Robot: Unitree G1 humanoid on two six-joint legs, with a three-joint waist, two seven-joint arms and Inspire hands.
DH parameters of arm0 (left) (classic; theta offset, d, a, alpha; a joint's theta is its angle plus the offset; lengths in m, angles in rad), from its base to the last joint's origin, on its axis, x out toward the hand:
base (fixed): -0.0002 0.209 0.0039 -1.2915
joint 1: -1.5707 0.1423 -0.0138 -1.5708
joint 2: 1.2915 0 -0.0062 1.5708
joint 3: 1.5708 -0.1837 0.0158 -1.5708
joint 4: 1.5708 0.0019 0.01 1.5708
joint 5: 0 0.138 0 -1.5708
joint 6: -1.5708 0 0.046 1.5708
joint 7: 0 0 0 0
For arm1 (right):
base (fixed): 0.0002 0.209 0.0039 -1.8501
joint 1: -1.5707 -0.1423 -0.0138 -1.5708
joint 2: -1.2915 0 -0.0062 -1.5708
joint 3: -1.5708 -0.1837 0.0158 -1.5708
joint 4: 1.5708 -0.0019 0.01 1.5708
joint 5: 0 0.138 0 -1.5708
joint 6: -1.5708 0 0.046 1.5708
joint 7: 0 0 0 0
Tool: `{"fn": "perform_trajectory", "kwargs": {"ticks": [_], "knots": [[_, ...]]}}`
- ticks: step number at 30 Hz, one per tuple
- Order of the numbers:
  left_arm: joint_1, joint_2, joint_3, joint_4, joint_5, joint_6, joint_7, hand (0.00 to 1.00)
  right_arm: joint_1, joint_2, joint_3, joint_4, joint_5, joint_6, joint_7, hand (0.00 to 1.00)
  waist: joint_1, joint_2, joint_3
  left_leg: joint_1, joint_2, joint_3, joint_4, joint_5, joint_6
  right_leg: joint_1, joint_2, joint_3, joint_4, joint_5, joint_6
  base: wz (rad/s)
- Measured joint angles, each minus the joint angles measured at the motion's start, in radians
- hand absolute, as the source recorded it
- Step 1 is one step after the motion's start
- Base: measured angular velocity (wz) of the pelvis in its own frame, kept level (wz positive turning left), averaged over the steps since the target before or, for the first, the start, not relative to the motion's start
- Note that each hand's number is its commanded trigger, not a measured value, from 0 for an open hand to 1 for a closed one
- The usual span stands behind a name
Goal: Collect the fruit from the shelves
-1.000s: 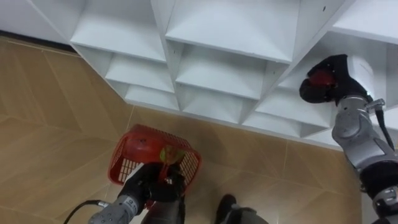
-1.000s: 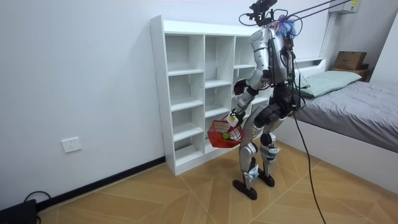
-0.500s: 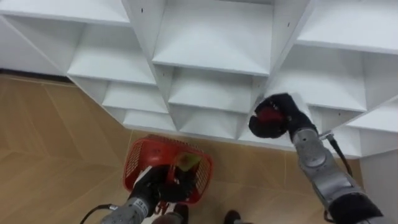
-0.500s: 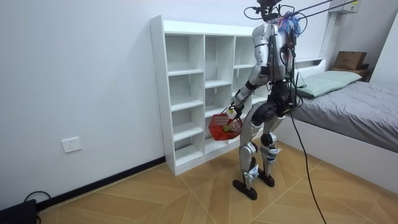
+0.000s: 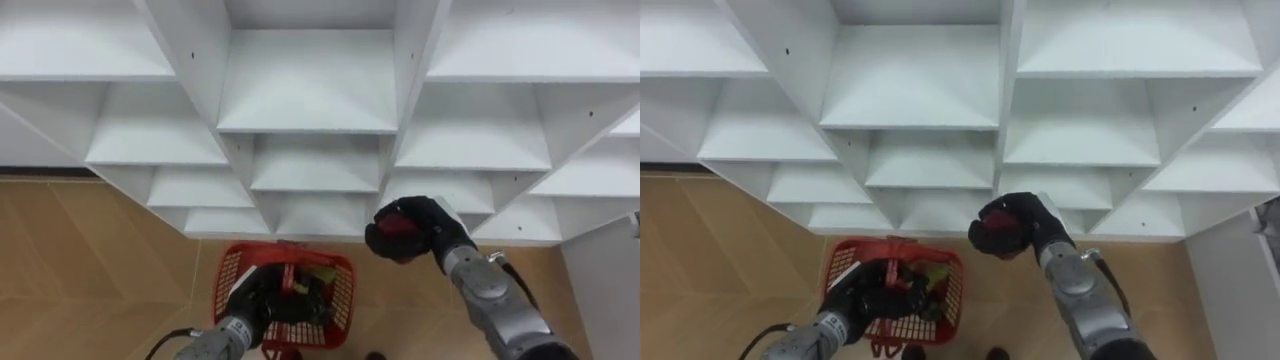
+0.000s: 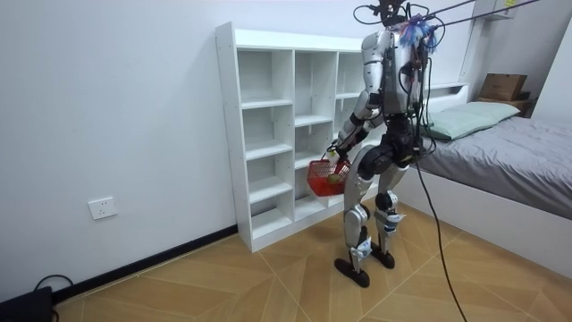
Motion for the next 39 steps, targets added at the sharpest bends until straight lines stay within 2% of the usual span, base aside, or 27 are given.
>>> {"fn": "perform_trajectory", "kwargs": {"ticks": [5, 13, 16, 21, 29, 32, 37, 39], "knots": [[-0.014, -0.019, 0.002, 0.011, -0.002, -0.001, -0.002, 1.00, 0.015, 0.019, 0.005, 0.000, 0.053, -0.014, 0.033, 1.00, -0.001, 0.003, 0.0003, 0.003, 0.005, -0.001, -0.008, 0.000, 0.000, 0.010, 0.009, 0.002, -0.030, 0.012, 0.002, -0.02], [-0.033, -0.027, 0.002, 0.010, -0.037, -0.001, -0.026, 1.00, 0.016, 0.050, 0.005, 0.000, 0.127, -0.015, 0.051, 1.00, -0.005, 0.005, 0.0015, 0.003, 0.006, -0.001, -0.020, 0.000, 0.000, 0.012, 0.012, 0.001, -0.050, 0.015, 0.003, 0.00], [-0.050, -0.034, 0.001, 0.007, -0.038, -0.001, -0.026, 1.00, 0.015, 0.052, 0.005, -0.002, 0.143, -0.020, 0.049, 1.00, -0.001, 0.015, 0.0051, 0.000, 0.005, -0.001, -0.020, 0.000, 0.000, 0.010, 0.012, 0.000, -0.052, 0.015, 0.003, 0.00], [-0.061, -0.042, -0.007, 0.002, -0.038, -0.003, -0.035, 1.00, 0.016, 0.054, 0.009, -0.002, 0.144, -0.022, 0.037, 1.00, -0.004, 0.031, 0.0038, -0.002, 0.005, -0.001, -0.025, 0.000, 0.000, 0.009, 0.012, 0.000, -0.056, 0.015, 0.003, 0.00], [-0.065, -0.057, -0.008, 0.000, -0.045, -0.003, -0.040, 1.00, 0.016, 0.055, 0.022, -0.002, 0.143, -0.022, 0.026, 1.00, -0.009, 0.032, 0.0038, 0.000, -0.002, 0.001, -0.026, 0.000, 0.000, 0.008, 0.012, 0.004, -0.056, 0.015, 0.004, 0.00], [-0.065, -0.056, -0.008, 0.000, -0.114, -0.004, -0.040, 1.00, 0.017, 0.055, 0.030, -0.001, 0.143, -0.022, 0.023, 1.00, -0.010, 0.031, 0.0043, 0.006, 0.000, 0.014, -0.027, 0.000, 0.000, 0.009, 0.012, 0.011, -0.052, 0.015, 0.004, -0.07], [-0.065, -0.056, -0.008, 0.000, -0.135, -0.018, -0.040, 1.00, 0.017, 0.054, 0.038, 0.000, 0.143, -0.022, 0.018, 1.00, -0.023, 0.026, 0.0073, 0.016, -0.001, 0.024, -0.032, 0.001, 0.001, 0.007, 0.012, 0.026, -0.043, 0.014, 0.006, -0.06], [-0.066, -0.054, -0.008, 0.000, -0.138, -0.028, -0.040, 1.00, 0.017, 0.055, 0.038, 0.016, 0.144, -0.034, 0.018, 1.00, -0.028, 0.020, 0.0109, 0.017, 0.000, 0.024, -0.031, 0.001, 0.001, 0.006, 0.012, 0.027, -0.041, 0.014, 0.006, 0.00]]}}
